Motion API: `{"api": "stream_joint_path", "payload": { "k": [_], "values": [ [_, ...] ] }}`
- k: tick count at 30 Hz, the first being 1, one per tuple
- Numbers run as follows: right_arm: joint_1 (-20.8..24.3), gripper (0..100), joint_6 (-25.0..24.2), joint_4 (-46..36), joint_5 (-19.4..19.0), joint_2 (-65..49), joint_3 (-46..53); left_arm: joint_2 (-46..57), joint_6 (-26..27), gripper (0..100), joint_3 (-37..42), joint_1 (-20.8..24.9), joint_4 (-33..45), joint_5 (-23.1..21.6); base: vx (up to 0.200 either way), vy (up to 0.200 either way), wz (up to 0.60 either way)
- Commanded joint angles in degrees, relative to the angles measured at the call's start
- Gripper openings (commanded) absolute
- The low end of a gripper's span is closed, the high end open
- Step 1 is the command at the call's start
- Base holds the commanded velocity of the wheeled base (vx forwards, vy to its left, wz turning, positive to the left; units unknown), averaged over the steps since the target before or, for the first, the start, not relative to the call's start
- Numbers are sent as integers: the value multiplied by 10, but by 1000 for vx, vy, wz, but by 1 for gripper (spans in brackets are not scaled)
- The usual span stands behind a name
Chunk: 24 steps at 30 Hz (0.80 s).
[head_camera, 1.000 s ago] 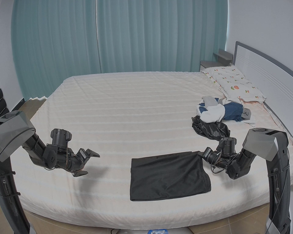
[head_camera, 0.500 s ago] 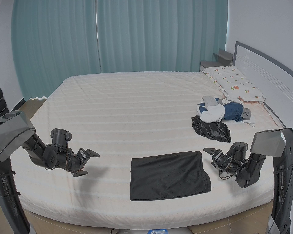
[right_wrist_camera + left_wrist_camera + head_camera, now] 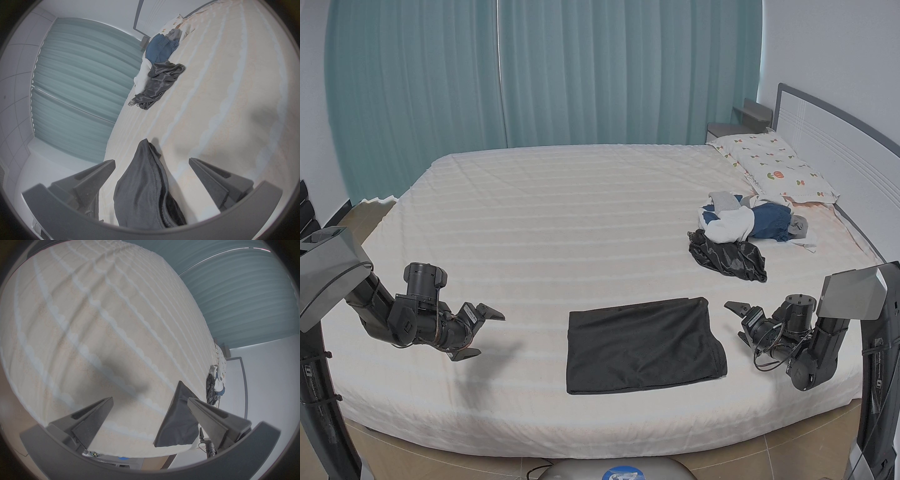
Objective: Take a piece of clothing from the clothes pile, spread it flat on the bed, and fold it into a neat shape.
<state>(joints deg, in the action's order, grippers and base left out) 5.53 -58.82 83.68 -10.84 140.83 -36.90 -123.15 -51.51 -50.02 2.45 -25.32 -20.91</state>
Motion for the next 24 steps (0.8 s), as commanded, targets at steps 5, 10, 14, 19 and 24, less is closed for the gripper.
{"api": "stream_joint_path", "payload": {
  "k": [5,10,14,19,24],
  "values": [
    [0,100,-1,1,0,3,-4,-3,-2,100,-16,0,0,0,0,-200,0],
    [0,100,-1,1,0,3,-3,-3,-3,100,-21,15,1,0,0,-200,0],
    [1,100,0,2,3,3,-2,-9,-23,100,-42,30,0,1,0,-200,0],
    [3,100,3,31,5,16,4,-20,-28,100,-54,41,-2,2,0,-120,0],
    [4,100,5,53,5,24,13,-53,-25,100,-90,60,-7,46,0,0,0]
  ]
}}
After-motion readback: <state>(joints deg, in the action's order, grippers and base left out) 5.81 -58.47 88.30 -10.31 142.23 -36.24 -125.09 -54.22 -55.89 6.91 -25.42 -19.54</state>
